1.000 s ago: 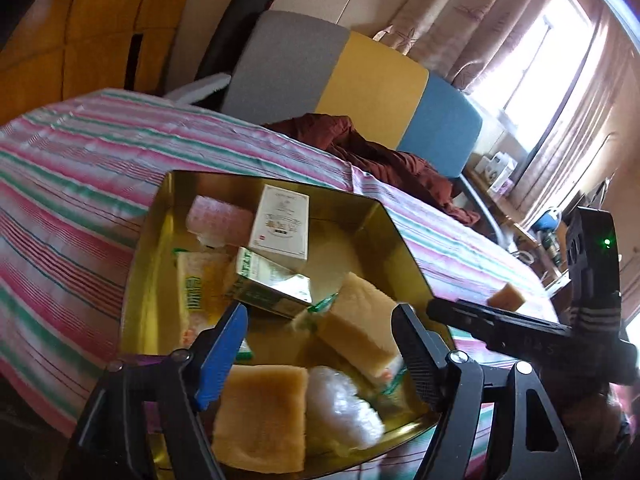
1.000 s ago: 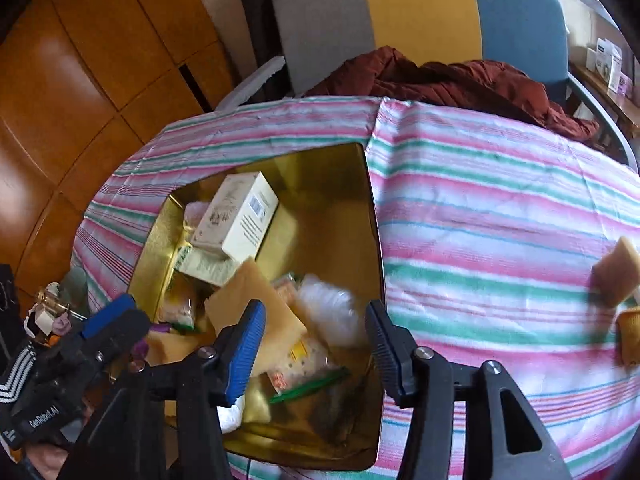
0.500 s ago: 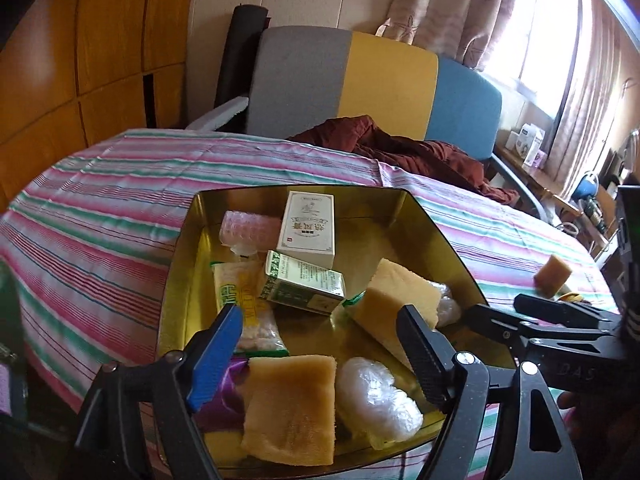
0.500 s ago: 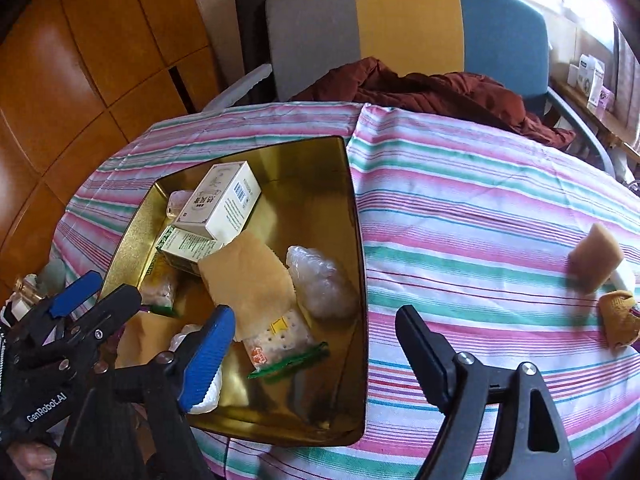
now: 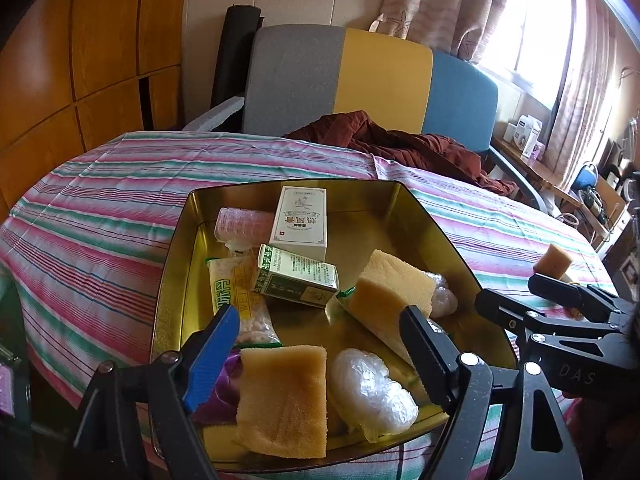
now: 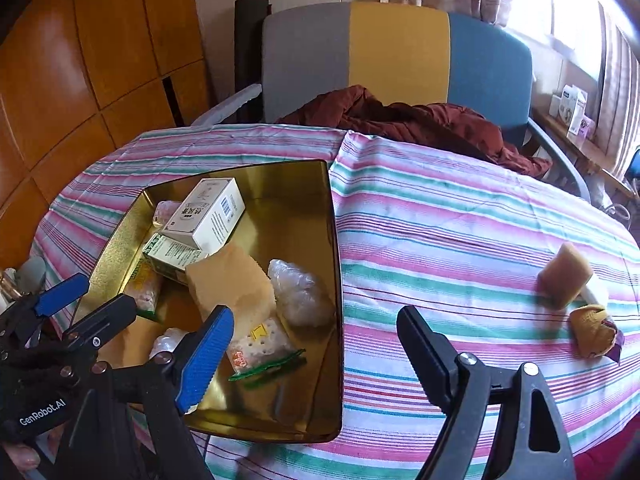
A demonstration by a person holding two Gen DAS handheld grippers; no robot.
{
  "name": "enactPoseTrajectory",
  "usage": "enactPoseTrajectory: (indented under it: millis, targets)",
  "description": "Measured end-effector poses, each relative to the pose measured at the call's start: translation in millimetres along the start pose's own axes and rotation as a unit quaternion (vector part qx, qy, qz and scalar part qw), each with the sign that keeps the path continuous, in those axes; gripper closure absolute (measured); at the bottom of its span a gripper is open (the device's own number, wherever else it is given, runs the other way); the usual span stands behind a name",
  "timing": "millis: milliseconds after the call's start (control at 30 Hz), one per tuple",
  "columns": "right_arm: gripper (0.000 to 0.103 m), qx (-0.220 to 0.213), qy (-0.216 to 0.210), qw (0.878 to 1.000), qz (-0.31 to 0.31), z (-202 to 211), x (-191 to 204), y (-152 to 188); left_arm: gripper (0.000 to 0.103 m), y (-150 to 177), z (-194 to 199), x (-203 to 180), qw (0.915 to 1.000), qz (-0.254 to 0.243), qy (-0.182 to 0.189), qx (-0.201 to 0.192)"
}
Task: Organize objects
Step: 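Release the sponge and wrapped balls into the tray, open both tools, then move both tools back over the remaining items on the sheet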
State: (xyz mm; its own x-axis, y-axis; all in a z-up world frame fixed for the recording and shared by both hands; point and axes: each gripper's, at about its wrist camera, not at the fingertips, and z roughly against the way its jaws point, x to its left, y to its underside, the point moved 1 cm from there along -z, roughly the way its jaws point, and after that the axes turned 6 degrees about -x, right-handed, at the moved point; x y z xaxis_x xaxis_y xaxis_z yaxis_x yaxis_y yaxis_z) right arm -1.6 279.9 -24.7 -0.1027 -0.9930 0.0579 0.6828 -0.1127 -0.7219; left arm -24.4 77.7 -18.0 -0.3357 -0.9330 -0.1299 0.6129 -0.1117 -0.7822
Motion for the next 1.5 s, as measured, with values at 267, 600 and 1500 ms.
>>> enactPoseTrajectory:
  millis: [267, 600, 1500]
  targets:
    - [0.018, -0.003, 0.005, 1.000, -0.005, 0.8, -5.7, 1.9, 0.020, 0.7, -1.0, -2.6, 1.0000, -0.005, -0.001, 0.002]
    - [0.018, -0.004, 0.021, 1.000, -0.019, 2.3, -26.0, 2.8, 0.020, -1.7, 2.1, -9.2, 0.9998, -0.019, -0.002, -0.005]
    - [0.018, 0.002, 0.142, 0.988, -0.059, 26.9, -155.4, 4.1, 0.020, -6.5, -0.4, -46.9, 0.9970, -0.073, 0.026, -0.007]
